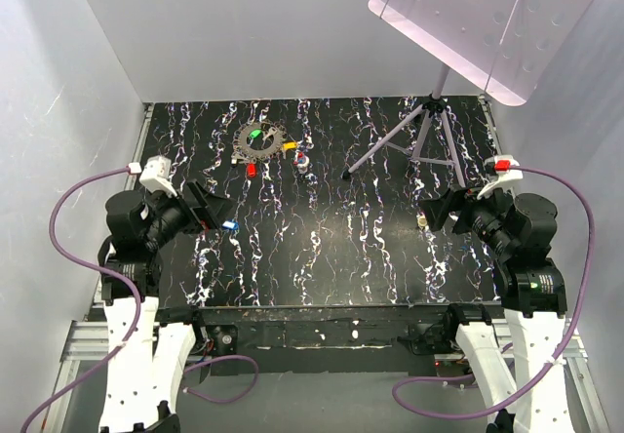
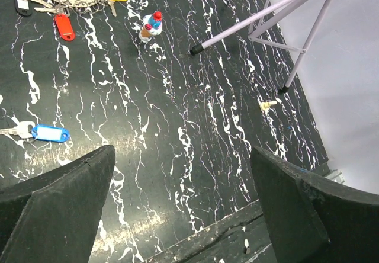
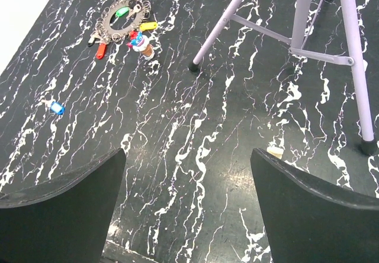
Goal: Put the keys on the keyring
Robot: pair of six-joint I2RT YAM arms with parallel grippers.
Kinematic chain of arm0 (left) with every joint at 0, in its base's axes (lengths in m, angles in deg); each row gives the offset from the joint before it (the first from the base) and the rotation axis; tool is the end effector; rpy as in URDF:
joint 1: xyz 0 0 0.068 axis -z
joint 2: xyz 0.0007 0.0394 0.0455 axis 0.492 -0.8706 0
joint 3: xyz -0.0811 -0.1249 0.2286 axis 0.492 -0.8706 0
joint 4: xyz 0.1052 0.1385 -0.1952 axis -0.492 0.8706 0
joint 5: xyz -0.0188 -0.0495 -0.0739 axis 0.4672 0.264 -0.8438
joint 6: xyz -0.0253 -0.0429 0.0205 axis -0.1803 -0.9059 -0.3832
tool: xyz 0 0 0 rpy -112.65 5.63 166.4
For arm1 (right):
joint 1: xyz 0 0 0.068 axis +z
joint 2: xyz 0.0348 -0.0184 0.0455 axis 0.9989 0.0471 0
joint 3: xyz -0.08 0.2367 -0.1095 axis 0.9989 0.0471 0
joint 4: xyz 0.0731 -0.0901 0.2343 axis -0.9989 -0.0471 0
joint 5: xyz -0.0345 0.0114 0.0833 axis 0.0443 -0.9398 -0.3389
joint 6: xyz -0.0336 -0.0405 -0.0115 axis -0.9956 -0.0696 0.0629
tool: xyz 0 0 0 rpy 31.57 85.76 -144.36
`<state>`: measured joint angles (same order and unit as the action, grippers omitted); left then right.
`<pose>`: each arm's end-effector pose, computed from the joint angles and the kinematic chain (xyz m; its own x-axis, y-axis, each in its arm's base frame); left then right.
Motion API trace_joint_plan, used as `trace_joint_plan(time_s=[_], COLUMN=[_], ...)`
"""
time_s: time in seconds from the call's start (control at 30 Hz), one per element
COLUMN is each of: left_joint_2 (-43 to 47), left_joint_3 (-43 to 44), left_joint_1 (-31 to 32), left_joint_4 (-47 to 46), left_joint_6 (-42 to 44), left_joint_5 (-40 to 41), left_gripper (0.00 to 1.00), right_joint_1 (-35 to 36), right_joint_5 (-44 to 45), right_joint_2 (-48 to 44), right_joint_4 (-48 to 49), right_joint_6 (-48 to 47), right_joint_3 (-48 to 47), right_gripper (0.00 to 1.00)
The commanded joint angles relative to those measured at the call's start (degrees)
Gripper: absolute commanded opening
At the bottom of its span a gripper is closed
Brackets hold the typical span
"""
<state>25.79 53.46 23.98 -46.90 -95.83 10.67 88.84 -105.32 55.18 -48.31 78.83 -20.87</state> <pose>0.1210 -0.0081 0.3447 -0.5077 -0.3849 -0.7708 0.2524 0.7890 -0.5602 0.1069 0.0145 0.3659 -0.2766 0.1713 -0.9456 -0.2988 0.9199 0.2541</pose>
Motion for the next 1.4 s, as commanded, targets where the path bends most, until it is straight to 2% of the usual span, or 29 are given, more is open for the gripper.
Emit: trace_joint_plan(time_s=[0.0,0.2,0.33,0.4,0.47,0.6,0.7,0.77,0.8,0.9,1.0,1.07,1.13,1.23,1.37], left_joint_2=[-2.27,-7.80,-13.95,-17.90,-22.38,-30.21,-33.56,-35.32,-36.11,-38.22,-39.54,-40.42,-41.73,-44.02,-44.56], left_joint_3=[-1.35,-2.50,-1.10,0.04,1.80,3.74,3.48,2.60,1.90,1.19,1.20,0.76,0.32,1.62,2.69], left_joint_1=[0.14,0.14,0.14,0.14,0.14,0.05,0.14,0.22,0.14,0.31,2.94,4.61,8.91,9.98,10.07], left_joint_4=[-4.01,-7.35,-8.06,-8.50,-8.59,-8.41,-7.62,-6.92,-6.66,-7.01,-6.13,-5.87,-4.99,-2.71,-1.38], left_joint_6=[0.96,1.22,2.19,2.19,2.63,3.95,5.00,5.62,6.14,7.02,6.85,7.81,9.22,11.24,11.52], left_joint_5=[-0.96,0.18,2.73,3.96,5.36,9.05,13.35,17.83,20.63,22.15,24.52,26.54,30.23,32.70,32.88], left_gripper=[0.98,0.98,0.98,0.98,0.98,0.97,0.89,0.84,0.80,0.72,0.71,0.65,0.59,0.42,0.39], right_joint_1=[-0.22,-0.22,-0.22,-0.22,-0.22,-0.14,0.13,0.30,0.74,2.23,4.43,4.61,4.61,4.61,4.61], right_joint_5=[-1.23,-7.19,-18.60,-25.72,-30.91,-34.02,-34.10,-34.28,-34.54,-35.86,-36.74,-37.44,-38.05,-40.69,-42.01], right_joint_2=[0.08,1.49,3.24,5.00,7.89,18.42,28.18,32.06,33.12,32.08,30.50,30.58,30.85,30.23,30.06], right_joint_4=[3.53,3.88,2.66,-0.06,-3.39,-15.15,-26.23,-28.46,-27.77,-19.27,-8.63,-6.41,-5.44,-1.75,-1.83], right_joint_6=[0.44,-3.59,-10.71,-17.46,-22.29,-32.49,-41.01,-42.97,-42.63,-37.38,-32.00,-31.99,-31.90,-31.81,-32.34], right_joint_3=[-0.54,-0.46,-0.81,-1.42,-2.47,-8.35,-14.94,-17.15,-17.24,-14.10,-8.21,-6.26,-4.51,-0.90,-0.19], right_gripper=[0.95,0.95,0.95,0.96,0.95,0.95,0.89,0.84,0.84,0.84,0.85,0.85,0.85,0.85,0.85])
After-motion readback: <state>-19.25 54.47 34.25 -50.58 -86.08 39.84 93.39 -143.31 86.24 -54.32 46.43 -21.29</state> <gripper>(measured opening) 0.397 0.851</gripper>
